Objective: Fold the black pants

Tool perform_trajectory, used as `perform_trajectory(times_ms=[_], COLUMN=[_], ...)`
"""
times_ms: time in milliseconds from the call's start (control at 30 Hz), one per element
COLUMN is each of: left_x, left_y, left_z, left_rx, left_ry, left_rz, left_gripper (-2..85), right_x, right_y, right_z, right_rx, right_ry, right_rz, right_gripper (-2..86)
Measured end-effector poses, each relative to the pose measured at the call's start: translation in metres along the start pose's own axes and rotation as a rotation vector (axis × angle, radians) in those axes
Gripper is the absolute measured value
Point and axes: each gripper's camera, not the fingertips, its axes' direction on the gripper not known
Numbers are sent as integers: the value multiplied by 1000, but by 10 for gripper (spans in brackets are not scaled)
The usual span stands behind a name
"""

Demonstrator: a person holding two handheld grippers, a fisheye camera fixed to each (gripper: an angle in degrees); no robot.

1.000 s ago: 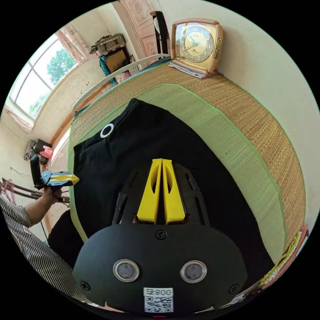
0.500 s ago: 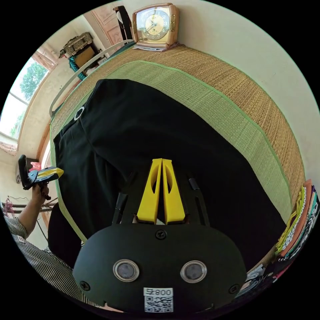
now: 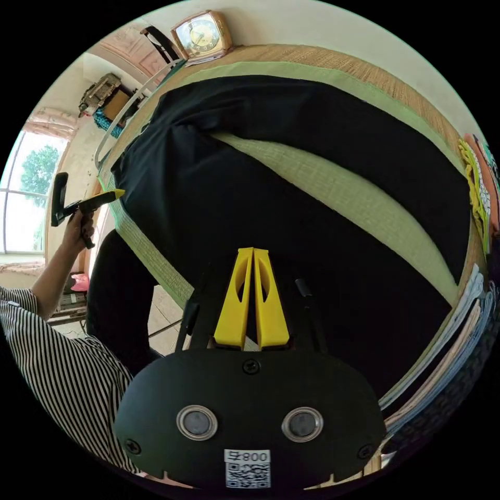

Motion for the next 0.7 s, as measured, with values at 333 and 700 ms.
perform_trajectory(times_ms=[333, 700], left_x=[97, 156], left_y=[-43, -78], left_z=[52, 57], left_rx=[-245, -342], left_ry=[-100, -140], left_rz=[180, 193], left_gripper=[7, 0], right_x=[95, 160], right_y=[147, 212], right_z=[14, 67], right_rx=[3, -24], right_ry=[181, 84], right_rz=[270, 316], right_gripper=[0, 1])
